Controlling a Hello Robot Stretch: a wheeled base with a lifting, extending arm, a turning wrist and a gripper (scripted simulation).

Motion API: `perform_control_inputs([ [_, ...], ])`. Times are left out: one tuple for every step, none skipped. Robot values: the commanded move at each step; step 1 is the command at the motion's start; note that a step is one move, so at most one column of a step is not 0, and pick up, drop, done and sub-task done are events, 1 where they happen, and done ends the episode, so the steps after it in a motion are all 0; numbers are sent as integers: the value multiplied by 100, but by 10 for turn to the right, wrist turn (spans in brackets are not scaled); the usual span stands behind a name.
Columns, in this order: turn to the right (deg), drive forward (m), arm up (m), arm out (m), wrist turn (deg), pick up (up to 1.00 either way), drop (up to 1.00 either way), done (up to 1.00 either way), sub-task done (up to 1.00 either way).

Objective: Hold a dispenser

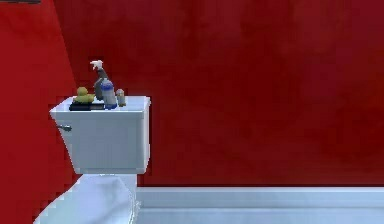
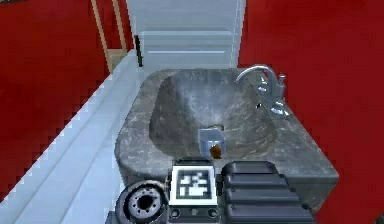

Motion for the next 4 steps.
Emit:
perform_control_inputs([
  [0,0,0,18,0,0,0,0,0],
  [0,0,0,0,450,0,0,0,0],
  [0,0,0,0,450,0,0,0,0],
  [0,0,0,0,450,0,0,0,0],
])
